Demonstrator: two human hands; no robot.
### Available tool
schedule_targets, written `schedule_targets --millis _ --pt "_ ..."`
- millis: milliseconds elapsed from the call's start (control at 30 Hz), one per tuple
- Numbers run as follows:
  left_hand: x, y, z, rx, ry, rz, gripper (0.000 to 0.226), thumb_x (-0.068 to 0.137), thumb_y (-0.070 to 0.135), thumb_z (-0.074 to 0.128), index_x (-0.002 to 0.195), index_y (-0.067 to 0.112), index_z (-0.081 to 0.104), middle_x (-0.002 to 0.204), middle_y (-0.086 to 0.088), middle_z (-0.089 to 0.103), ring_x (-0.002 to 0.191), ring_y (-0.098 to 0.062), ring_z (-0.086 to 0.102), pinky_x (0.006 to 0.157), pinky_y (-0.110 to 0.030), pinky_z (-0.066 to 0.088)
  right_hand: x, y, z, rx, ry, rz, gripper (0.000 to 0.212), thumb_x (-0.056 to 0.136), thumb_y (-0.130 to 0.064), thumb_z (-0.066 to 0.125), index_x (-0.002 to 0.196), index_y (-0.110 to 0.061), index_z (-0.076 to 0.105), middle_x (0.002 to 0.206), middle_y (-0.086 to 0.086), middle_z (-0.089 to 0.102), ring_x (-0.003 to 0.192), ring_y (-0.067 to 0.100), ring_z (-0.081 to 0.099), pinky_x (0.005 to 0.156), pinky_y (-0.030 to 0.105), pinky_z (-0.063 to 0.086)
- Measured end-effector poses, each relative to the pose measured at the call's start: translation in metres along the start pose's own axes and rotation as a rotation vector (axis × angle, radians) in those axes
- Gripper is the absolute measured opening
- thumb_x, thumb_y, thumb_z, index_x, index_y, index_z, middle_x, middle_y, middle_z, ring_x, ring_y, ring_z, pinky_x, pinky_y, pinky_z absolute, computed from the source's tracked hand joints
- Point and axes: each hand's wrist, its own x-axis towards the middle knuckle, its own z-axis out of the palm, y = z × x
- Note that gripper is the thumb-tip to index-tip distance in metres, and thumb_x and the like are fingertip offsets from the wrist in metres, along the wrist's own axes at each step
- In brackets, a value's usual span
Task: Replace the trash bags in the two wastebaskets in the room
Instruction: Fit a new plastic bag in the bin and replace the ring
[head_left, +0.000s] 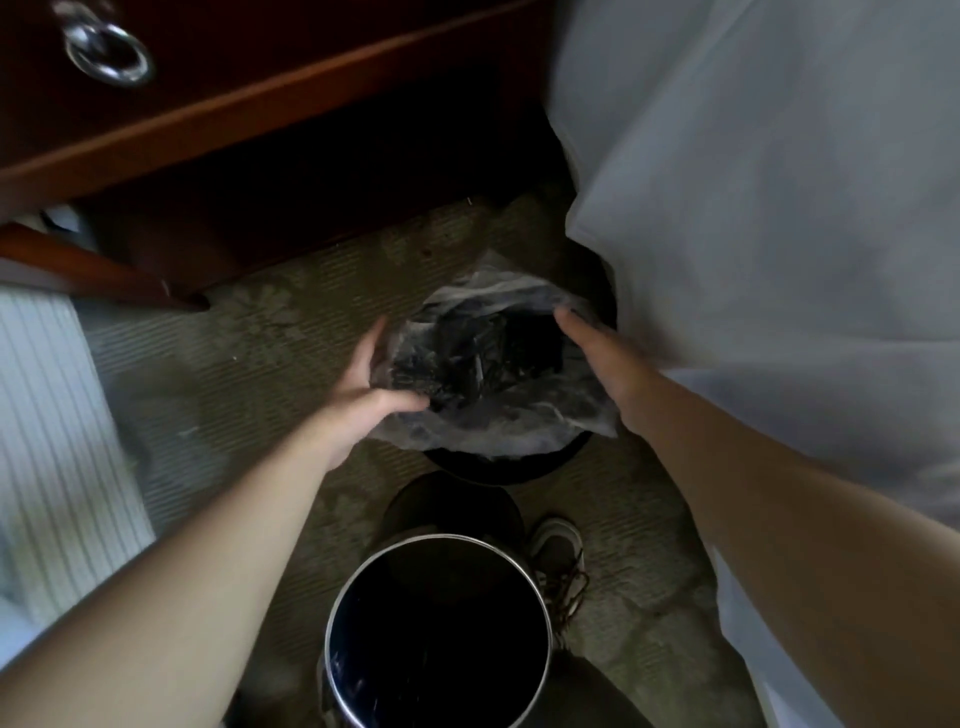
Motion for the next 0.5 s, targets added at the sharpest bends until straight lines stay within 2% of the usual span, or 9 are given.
schedule_targets --millis 67,100,167,200,267,300,367,400,500 --pt "-0.014 -0.016 0.002 0.046 -0.023 -0.01 0.123 0.061 0.01 0.088 0.148 0.052 0.011 0.157 0.003 0.029 0.142 -0.024 0.03 0.115 -0.054 0.028 -0.007 0.015 -0.002 0.053 -0.043 0.008 0.084 0.072 -0.066 0.069 0.144 -0.03 0.043 0.141 -0.003 0.051 0.12 0.021 0.054 0.098 0.033 0.045" --pt "-0.022 -0.024 0.004 0.087 -0.027 -0.002 0.128 0.059 0.01 0.089 0.148 0.052 0.006 0.159 0.004 0.023 0.144 -0.023 0.026 0.116 -0.055 0.025 -0.013 0.024 -0.003 0.05 -0.039 -0.025 0.082 0.074 -0.06 0.071 0.145 -0.03 0.043 0.141 -0.006 0.05 0.121 0.018 0.052 0.096 0.026 0.046" --pt "-0.038 -0.039 0.009 0.154 -0.044 0.019 0.134 0.059 0.009 0.089 0.15 0.048 -0.001 0.162 0.005 0.014 0.146 -0.021 0.02 0.118 -0.051 0.02 -0.031 0.04 -0.004 -0.014 0.026 -0.151 0.067 0.083 -0.039 0.073 0.143 -0.027 0.046 0.126 -0.01 0.054 0.111 0.008 0.052 0.077 0.002 0.045" --pt "-0.044 -0.047 0.012 0.191 -0.063 0.03 0.135 0.059 0.007 0.089 0.151 0.042 -0.003 0.163 0.005 0.01 0.147 -0.019 0.018 0.119 -0.045 0.018 -0.036 0.051 -0.005 -0.032 0.042 -0.2 0.064 0.084 -0.027 0.074 0.141 -0.026 0.047 0.117 -0.012 0.056 0.102 0.004 0.053 0.066 -0.001 0.044" --pt "-0.049 -0.063 0.018 0.321 -0.087 0.061 0.133 0.062 0.006 0.088 0.153 0.033 -0.005 0.163 0.006 0.003 0.148 -0.016 0.012 0.115 -0.029 0.017 -0.041 0.074 -0.007 -0.002 -0.001 -0.21 0.068 0.08 -0.01 0.077 0.14 -0.026 0.048 0.109 -0.017 0.058 0.095 -0.001 0.055 0.064 0.001 0.047" --pt "-0.05 -0.069 0.02 0.398 -0.07 0.093 0.132 0.063 0.009 0.088 0.153 0.031 -0.007 0.162 0.009 -0.001 0.148 -0.014 0.009 0.113 -0.025 0.017 -0.042 0.083 -0.007 -0.018 -0.017 -0.209 0.071 0.078 -0.005 0.078 0.138 -0.026 0.048 0.108 -0.019 0.059 0.098 0.0 0.056 0.066 0.002 0.047" --pt "-0.044 -0.074 0.023 0.526 0.046 0.216 0.131 0.065 0.018 0.088 0.154 0.029 -0.007 0.161 0.011 -0.006 0.144 -0.008 0.002 0.111 -0.027 0.019 -0.04 0.091 -0.007 -0.086 0.003 -0.228 0.074 0.073 -0.001 0.08 0.136 -0.025 0.049 0.112 -0.017 0.058 0.109 0.005 0.054 0.077 0.006 0.045" --pt "-0.037 -0.073 0.023 0.58 0.119 0.281 0.129 0.065 0.022 0.088 0.155 0.026 -0.005 0.162 0.008 -0.006 0.143 -0.007 0.0 0.111 -0.029 0.02 -0.037 0.092 -0.007 -0.116 0.028 -0.233 0.075 0.071 0.0 0.082 0.134 -0.025 0.049 0.114 -0.016 0.058 0.11 0.004 0.054 0.085 0.013 0.044" --pt "-0.019 -0.064 0.027 0.669 0.238 0.311 0.123 0.068 0.026 0.084 0.155 0.029 -0.003 0.163 0.004 -0.008 0.149 -0.023 0.01 0.112 -0.044 0.033 -0.029 0.086 -0.014 -0.124 -0.028 -0.226 0.084 0.066 0.005 0.083 0.132 -0.031 0.044 0.111 -0.021 0.057 0.098 -0.008 0.054 0.093 0.023 0.042"
